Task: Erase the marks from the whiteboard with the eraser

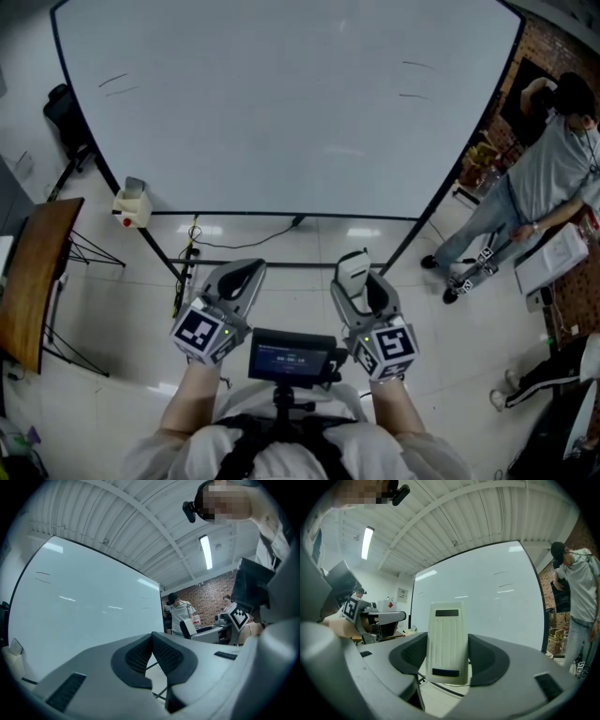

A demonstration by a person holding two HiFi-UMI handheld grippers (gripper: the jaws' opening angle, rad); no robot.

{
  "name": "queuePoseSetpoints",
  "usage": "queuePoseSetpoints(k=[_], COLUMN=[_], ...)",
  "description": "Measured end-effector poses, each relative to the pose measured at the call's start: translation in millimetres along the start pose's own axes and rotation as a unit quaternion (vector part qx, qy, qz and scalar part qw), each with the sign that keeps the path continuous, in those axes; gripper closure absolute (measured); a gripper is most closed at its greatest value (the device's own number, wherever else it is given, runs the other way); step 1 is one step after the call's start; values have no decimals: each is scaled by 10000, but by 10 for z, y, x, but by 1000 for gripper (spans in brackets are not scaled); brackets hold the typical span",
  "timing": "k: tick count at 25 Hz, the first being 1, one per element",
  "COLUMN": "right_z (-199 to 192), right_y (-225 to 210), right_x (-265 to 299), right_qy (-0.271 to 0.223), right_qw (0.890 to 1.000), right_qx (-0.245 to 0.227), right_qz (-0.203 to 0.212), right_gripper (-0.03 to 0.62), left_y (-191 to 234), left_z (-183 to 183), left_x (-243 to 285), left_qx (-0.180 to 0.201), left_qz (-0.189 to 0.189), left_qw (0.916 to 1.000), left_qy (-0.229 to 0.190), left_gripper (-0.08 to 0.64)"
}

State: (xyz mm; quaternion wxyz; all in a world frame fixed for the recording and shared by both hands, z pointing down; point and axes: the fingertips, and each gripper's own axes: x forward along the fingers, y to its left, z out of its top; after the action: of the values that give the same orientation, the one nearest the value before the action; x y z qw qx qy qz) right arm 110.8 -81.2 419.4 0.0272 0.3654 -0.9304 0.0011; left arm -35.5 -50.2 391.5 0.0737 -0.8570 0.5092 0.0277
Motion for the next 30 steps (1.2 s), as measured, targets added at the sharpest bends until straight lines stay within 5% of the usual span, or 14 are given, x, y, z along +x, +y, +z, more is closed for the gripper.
queuePoseSetpoints(k=[30], right_z=[-230], right_y=[102], right_x=[209], right_qy=[523], right_qw=[9984], right_qx=[184], right_qz=[-115], right_gripper=[333], left_y=[160], left_z=[-197], left_x=[26], left_qx=[-330], left_qz=[-507], left_qw=[9980], left_qy=[157], left_gripper=[555])
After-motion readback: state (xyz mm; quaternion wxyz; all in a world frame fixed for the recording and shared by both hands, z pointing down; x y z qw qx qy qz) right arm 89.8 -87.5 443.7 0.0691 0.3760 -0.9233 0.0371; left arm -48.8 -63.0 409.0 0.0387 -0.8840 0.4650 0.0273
